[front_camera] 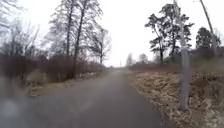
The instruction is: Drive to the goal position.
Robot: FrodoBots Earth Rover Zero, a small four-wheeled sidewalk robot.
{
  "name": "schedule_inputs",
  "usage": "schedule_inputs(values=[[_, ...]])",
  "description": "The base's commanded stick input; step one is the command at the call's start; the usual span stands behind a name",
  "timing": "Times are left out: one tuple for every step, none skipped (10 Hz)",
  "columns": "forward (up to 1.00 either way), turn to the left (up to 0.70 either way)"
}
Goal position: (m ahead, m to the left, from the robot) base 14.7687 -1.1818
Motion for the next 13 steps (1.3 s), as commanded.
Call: schedule_inputs(values=[[0.70, 0.00], [0.70, 0.00], [0.70, 0.00], [0.70, 0.00], [0.70, 0.00], [0.70, 0.00], [0.70, 0.00], [0.70, 0.00], [0.70, 0.00], [0.70, 0.00], [0.70, 0.00], [0.70, 0.00], [0.70, 0.00]])
